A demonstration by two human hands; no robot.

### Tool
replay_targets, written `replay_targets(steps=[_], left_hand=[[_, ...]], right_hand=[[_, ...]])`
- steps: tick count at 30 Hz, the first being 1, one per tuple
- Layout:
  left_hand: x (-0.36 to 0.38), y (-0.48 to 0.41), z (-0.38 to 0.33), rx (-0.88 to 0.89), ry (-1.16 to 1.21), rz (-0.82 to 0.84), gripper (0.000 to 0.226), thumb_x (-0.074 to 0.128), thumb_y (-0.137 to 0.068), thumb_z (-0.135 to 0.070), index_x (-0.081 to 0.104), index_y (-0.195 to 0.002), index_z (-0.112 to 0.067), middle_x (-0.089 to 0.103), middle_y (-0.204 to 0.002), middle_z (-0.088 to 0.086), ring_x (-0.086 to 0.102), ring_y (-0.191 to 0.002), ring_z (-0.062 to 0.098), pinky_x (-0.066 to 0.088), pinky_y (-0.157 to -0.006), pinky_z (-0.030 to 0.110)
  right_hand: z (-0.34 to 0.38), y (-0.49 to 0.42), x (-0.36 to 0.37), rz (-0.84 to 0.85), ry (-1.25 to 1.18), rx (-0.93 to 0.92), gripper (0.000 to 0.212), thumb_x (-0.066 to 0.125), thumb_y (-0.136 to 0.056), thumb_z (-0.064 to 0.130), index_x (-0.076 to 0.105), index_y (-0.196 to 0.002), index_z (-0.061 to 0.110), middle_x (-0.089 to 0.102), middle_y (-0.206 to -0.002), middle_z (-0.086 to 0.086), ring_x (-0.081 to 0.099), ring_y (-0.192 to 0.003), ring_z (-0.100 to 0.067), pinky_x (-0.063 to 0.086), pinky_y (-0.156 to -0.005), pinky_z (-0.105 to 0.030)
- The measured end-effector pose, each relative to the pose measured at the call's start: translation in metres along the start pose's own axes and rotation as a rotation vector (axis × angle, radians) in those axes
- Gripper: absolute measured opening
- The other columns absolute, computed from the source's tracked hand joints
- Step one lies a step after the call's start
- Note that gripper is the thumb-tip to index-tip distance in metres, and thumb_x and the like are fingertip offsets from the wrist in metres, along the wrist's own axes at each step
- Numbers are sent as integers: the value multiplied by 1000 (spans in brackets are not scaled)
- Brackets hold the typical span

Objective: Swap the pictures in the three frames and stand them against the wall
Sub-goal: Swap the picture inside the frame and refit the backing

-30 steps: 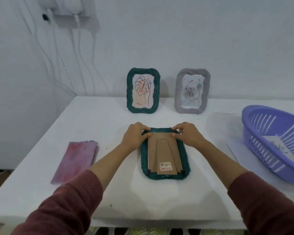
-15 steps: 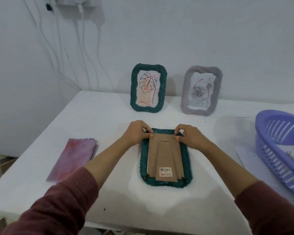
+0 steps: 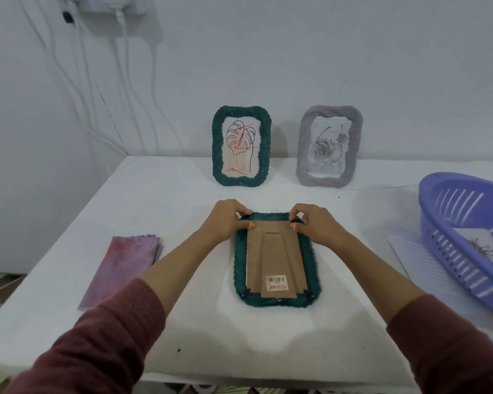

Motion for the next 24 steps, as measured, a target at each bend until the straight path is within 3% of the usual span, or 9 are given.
replay_targets(steps=[4, 9, 16, 21, 24], left_hand=[[2, 0, 1, 10, -39, -10, 37, 71, -79, -15, 65, -114, -3, 63, -113, 13, 48, -89, 11, 35, -80, 19], [1, 1, 3, 10, -6, -29, 21, 73, -77, -12, 72, -96, -3, 66, -104, 12, 50, -75, 8, 36, -65, 10], [0, 3, 2, 4, 37, -41, 19, 73, -76, -11, 73, -93, -3, 66, -99, 12, 48, -68, 4, 36, -64, 9], [-2, 4, 4, -23, 87, -57, 16, 75, -74, -11, 73, -86, -1, 66, -91, 13, 55, -83, 18, 44, -73, 20], [-2, 8, 3, -15, 111, -67, 16, 74, -75, -10, 73, -86, 0, 62, -86, 6, 53, -74, 13, 40, -65, 14]], right_hand=[[1, 0, 0, -1, 9, 8, 8, 59, -87, 9, 53, -85, 14, 38, -61, 13, 36, -55, 0, 32, -47, -10], [1, 0, 1, -2, 5, 11, 9, 59, -87, 8, 54, -85, 14, 39, -61, 13, 36, -55, -2, 27, -50, -13], [3, 0, -1, -20, 13, 2, 9, 59, -86, 6, 54, -83, 13, 39, -59, 12, 35, -53, -1, 27, -51, -14], [5, 2, -3, -61, 18, -17, 11, 60, -85, 4, 55, -81, 12, 38, -58, 14, 34, -53, 2, 36, -49, -7], [5, 5, -4, -91, -6, -31, 9, 61, -84, 2, 60, -84, 11, 39, -56, 14, 35, -51, -1, 37, -52, -2]])
Point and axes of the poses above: each hand's wrist, its own y-axis away from the middle knuckle, its own x-axis out of the palm, z = x × y, the point moved 9 cm from there along -y, towards the middle knuckle
